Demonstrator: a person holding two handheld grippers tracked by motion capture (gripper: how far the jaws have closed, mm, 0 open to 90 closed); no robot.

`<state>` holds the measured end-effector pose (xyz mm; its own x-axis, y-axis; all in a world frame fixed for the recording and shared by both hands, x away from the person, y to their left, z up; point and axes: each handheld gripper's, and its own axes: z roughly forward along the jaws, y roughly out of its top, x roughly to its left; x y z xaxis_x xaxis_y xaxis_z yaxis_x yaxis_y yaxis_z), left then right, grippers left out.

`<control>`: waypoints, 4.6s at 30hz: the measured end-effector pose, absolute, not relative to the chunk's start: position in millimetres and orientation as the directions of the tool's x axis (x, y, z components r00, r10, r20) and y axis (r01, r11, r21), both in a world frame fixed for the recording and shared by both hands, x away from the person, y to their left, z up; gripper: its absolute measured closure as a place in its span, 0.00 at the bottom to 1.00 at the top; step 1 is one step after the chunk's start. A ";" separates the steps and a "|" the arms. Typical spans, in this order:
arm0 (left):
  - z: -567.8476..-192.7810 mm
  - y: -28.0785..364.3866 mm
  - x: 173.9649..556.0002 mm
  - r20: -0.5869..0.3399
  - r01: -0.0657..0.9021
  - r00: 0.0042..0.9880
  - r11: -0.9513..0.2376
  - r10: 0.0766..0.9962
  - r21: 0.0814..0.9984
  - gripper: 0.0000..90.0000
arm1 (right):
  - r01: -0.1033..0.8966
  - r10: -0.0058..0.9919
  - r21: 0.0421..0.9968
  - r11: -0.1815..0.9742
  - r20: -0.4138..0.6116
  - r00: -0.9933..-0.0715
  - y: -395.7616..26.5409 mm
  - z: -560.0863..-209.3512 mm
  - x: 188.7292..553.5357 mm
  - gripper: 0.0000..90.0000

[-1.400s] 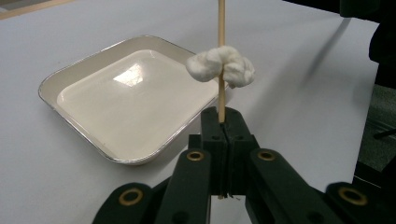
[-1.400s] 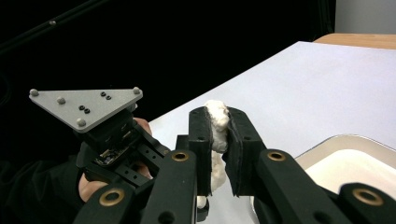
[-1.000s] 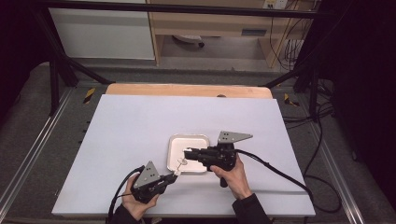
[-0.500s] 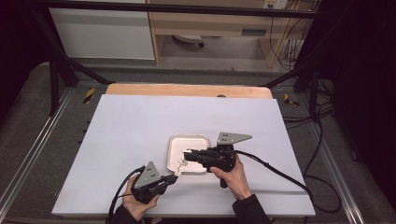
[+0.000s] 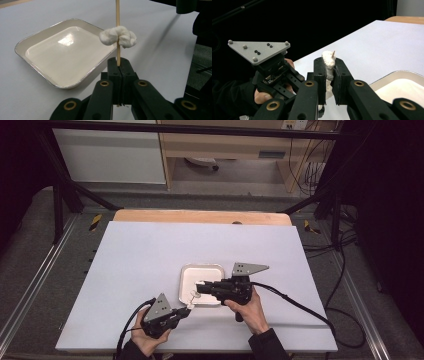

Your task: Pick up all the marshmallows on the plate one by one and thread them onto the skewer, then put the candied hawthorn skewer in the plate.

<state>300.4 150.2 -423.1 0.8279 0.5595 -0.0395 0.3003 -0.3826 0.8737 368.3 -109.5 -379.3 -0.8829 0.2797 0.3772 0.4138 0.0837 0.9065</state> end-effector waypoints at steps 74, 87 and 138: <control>-411.8 168.7 319.5 -0.103 0.406 0.756 -0.340 0.646 0.848 0.99 | 0.469 0.663 0.828 0.307 0.168 -0.730 -194.4 -420.1 373.7 0.01; -402.5 171.2 335.0 -0.107 0.457 0.726 -0.359 0.680 0.814 0.98 | 0.473 0.689 0.814 0.338 0.129 -0.713 -233.0 -435.3 364.1 0.01; -431.9 107.9 397.4 -0.074 0.631 0.677 -0.526 0.732 0.570 0.98 | 0.493 0.706 0.805 0.330 0.136 -0.695 -254.5 -446.8 353.4 0.01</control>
